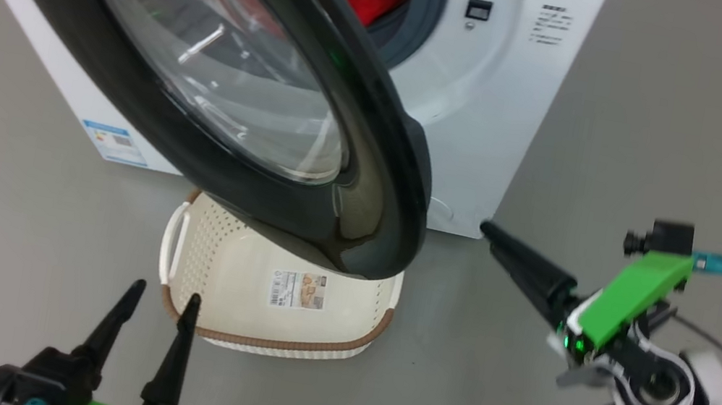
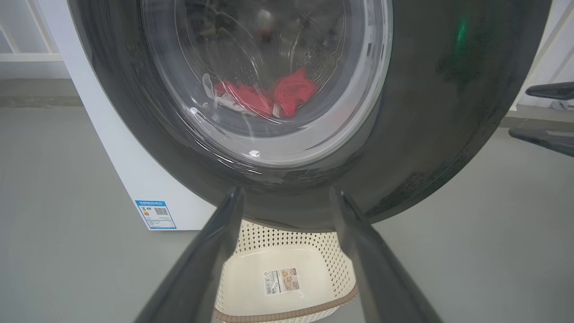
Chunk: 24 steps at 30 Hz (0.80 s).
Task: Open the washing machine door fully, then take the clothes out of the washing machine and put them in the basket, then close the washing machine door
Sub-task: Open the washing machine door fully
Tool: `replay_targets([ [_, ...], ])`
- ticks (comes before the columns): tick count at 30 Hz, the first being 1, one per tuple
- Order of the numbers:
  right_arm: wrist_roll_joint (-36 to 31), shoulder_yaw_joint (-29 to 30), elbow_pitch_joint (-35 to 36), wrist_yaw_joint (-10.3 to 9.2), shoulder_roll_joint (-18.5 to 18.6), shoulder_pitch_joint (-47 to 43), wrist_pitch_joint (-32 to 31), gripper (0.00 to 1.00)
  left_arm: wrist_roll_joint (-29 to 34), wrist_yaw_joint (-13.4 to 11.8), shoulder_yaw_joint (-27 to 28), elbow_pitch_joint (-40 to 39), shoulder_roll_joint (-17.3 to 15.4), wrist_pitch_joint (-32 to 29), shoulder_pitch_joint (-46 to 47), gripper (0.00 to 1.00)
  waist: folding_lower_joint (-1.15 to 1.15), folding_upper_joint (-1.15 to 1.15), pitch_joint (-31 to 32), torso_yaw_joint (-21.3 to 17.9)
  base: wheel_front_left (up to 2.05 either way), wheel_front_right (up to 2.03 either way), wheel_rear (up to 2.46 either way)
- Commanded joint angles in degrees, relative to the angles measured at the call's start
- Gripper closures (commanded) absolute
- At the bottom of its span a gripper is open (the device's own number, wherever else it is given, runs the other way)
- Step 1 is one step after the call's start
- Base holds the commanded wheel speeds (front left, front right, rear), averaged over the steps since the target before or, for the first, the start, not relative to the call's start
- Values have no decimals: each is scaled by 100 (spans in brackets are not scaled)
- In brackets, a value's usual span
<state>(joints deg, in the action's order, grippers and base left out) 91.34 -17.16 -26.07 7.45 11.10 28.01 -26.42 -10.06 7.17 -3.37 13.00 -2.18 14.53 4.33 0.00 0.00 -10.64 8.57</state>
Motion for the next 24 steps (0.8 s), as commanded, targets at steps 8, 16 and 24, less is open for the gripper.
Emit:
replay_targets([
  [8,-415,-114,349,3,92,-746,572,0,97,32,470,-142,-70,47,-143,0,0,0,69,-366,0,0,0],
  [16,-925,-269,485,3,202,-1273,1695,0,58,32,539,-80,-70,47,-192,0,0,0,100,-490,0,0,0],
  [24,-1471,-740,532,3,437,-1611,3079,0,36,32,561,-25,-70,47,-235,0,0,0,148,-547,0,0,0],
])
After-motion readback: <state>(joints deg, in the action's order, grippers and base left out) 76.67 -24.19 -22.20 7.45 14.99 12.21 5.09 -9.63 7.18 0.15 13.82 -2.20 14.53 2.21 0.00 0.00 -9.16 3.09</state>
